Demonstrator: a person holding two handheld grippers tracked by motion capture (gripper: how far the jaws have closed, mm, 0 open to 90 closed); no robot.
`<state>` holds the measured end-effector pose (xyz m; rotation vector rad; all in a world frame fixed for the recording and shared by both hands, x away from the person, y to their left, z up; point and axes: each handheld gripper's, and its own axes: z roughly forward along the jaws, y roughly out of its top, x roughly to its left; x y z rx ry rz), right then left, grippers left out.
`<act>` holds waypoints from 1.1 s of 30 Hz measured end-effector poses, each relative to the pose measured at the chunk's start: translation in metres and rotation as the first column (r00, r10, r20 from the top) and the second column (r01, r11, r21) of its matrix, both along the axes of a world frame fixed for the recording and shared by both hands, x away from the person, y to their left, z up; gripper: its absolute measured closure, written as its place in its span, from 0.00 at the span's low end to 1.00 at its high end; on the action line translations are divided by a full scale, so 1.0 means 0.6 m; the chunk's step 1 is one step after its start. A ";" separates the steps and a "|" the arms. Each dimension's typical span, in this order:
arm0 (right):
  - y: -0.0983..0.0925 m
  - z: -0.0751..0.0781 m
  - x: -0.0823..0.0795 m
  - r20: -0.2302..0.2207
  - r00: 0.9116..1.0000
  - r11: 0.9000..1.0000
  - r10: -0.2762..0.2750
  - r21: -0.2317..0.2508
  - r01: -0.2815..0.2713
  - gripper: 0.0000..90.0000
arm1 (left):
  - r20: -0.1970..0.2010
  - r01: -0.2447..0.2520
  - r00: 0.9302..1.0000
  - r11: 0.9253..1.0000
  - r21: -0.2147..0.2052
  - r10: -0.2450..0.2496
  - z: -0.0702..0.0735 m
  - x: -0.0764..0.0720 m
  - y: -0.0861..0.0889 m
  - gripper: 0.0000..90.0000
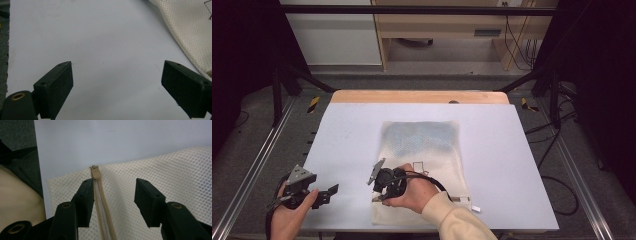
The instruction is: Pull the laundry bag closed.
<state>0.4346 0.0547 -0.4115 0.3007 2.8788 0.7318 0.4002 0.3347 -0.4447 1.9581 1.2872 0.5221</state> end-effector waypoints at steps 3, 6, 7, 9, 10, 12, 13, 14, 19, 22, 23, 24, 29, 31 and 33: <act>0.005 -0.002 -0.001 -0.008 1.000 1.000 0.007 -0.002 -0.007 0.62 | 0.002 0.000 1.000 1.000 0.001 0.000 0.000 0.000 -0.001 0.11; 0.009 -0.005 -0.002 -0.010 1.000 1.000 0.017 0.000 -0.017 0.67 | -0.007 0.005 1.000 1.000 -0.004 -0.005 0.001 -0.001 -0.002 0.11; 0.010 -0.005 -0.002 -0.018 0.999 1.000 0.026 -0.002 -0.026 0.69 | -0.008 0.007 1.000 1.000 -0.007 -0.007 0.001 -0.001 -0.003 0.11; 0.013 -0.007 -0.003 -0.024 0.999 1.000 0.031 -0.001 -0.031 0.72 | -0.006 0.012 1.000 1.000 -0.002 -0.012 0.002 -0.002 -0.005 0.11; 0.015 -0.007 -0.003 -0.029 0.999 0.999 0.035 -0.004 -0.035 0.74 | -0.006 0.014 1.000 1.000 -0.002 -0.014 0.003 -0.002 -0.005 0.12; 0.018 -0.010 -0.003 -0.035 0.999 0.999 0.041 -0.002 -0.041 0.76 | -0.009 0.020 1.000 1.000 -0.001 -0.020 0.003 -0.002 -0.006 0.12; 0.019 -0.010 -0.003 -0.037 0.998 0.999 0.041 -0.004 -0.041 0.77 | -0.010 0.020 1.000 1.000 -0.006 -0.020 0.003 -0.002 -0.006 0.12; 0.021 -0.012 -0.003 -0.039 0.998 0.999 0.042 -0.005 -0.042 0.78 | -0.009 0.022 1.000 1.000 -0.008 -0.022 0.003 -0.003 -0.006 0.13; 0.032 -0.022 -0.003 -0.056 0.997 0.998 0.060 -0.007 -0.061 0.79 | -0.009 0.038 0.999 0.999 -0.027 -0.038 0.006 -0.008 -0.012 0.13; 0.039 -0.030 -0.003 -0.069 0.996 0.998 0.064 -0.010 -0.065 0.80 | -0.002 0.052 0.999 0.998 -0.039 -0.052 0.010 -0.013 -0.019 0.13; 0.042 -0.033 -0.002 -0.073 0.995 0.998 0.066 -0.015 -0.067 0.80 | -0.001 0.056 0.998 0.998 -0.042 -0.056 0.011 -0.015 -0.022 0.13; 0.043 -0.037 -0.001 -0.078 0.995 0.997 0.067 -0.018 -0.068 0.80 | -0.001 0.063 0.998 0.997 -0.045 -0.063 0.012 -0.017 -0.025 0.13; 0.048 -0.049 0.005 -0.102 0.993 0.997 0.066 -0.033 -0.069 0.86 | 0.001 0.100 0.995 0.993 -0.062 -0.100 0.015 -0.028 -0.041 0.13; 0.048 -0.049 0.008 -0.112 0.991 0.997 0.073 -0.027 -0.076 0.91 | 0.000 0.117 0.993 0.991 -0.062 -0.117 0.016 -0.034 -0.048 0.13; 0.047 -0.046 0.008 -0.117 0.991 0.997 0.071 -0.019 -0.074 0.91 | 0.003 0.127 0.992 0.990 -0.067 -0.127 0.015 -0.039 -0.052 0.14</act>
